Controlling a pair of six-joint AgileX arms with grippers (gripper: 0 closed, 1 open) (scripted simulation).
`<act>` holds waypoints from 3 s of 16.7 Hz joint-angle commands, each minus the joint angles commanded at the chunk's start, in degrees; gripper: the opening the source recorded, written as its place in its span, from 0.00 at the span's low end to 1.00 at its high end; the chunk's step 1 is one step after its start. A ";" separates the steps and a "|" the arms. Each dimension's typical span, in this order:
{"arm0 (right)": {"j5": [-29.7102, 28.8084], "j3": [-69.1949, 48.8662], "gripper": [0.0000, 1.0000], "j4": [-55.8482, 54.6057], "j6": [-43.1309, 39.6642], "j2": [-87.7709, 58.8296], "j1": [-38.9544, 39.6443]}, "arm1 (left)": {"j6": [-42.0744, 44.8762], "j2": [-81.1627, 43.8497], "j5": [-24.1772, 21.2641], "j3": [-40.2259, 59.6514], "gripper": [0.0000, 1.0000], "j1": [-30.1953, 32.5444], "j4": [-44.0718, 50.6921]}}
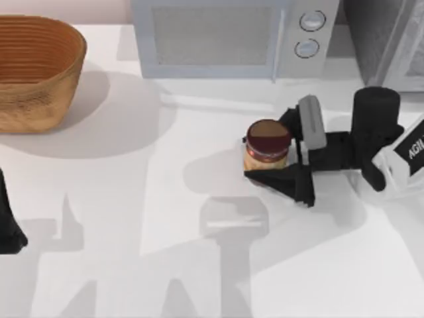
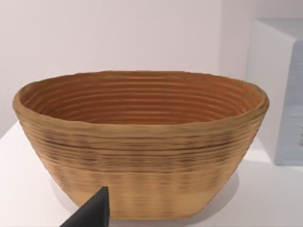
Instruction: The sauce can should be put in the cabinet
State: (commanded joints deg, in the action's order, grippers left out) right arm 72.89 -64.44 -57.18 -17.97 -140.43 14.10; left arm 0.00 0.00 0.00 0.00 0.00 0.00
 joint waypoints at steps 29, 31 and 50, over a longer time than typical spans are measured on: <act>0.34 -2.28 0.00 26.72 0.65 24.81 -0.20 | 0.00 0.00 0.00 0.00 1.00 0.00 0.00; -0.60 -1.34 0.00 27.06 0.87 26.57 -0.25 | 0.00 0.00 0.00 0.00 1.00 0.00 0.00; -59.57 52.71 0.00 51.96 15.76 124.26 -11.48 | 0.00 0.00 0.00 0.00 1.00 0.00 0.00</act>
State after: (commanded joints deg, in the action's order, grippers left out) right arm 13.32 -11.73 -5.23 -2.21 -16.17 2.63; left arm 0.00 0.00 0.00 0.00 0.00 0.00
